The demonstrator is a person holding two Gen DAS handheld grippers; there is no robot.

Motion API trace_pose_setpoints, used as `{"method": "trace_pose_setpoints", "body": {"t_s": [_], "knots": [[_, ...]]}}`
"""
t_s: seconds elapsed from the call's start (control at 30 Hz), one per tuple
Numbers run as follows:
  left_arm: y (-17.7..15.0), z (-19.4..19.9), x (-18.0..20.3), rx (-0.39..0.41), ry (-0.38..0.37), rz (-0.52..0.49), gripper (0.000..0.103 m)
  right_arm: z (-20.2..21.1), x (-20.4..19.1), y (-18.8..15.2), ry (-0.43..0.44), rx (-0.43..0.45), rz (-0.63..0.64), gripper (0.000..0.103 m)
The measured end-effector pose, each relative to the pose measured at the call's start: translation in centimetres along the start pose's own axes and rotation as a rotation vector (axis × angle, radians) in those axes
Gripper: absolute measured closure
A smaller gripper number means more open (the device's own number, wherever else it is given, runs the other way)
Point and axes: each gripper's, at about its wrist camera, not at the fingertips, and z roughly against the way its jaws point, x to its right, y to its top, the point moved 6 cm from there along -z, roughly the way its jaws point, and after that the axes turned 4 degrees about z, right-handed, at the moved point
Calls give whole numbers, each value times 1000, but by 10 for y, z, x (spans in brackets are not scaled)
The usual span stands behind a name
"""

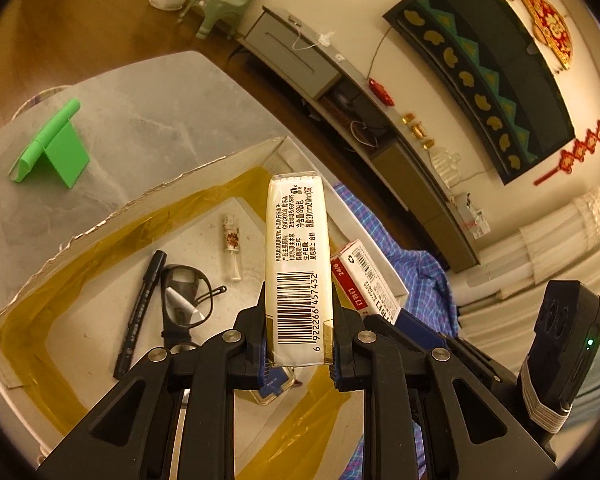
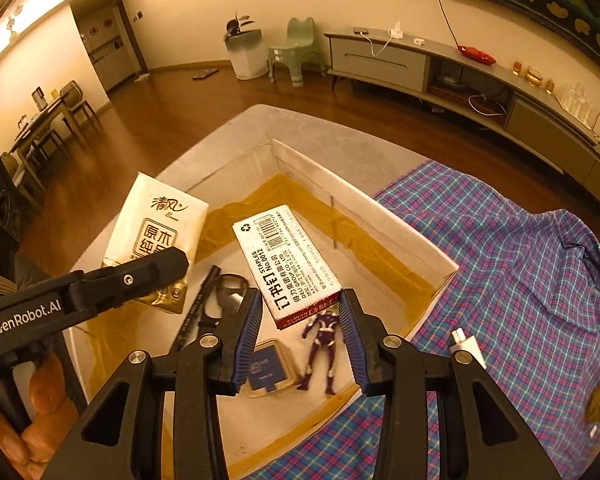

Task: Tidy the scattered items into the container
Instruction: 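Open both grippers to drop the beige carton and red-and-white box into the box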

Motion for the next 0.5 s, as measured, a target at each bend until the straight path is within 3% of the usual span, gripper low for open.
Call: {"method": "trace_pose_setpoints", "body": {"t_s": [0.5], "knots": [[17, -37, -28, -48, 97, 85, 80, -38, 7, 11, 21, -134, -3, 62]]}}
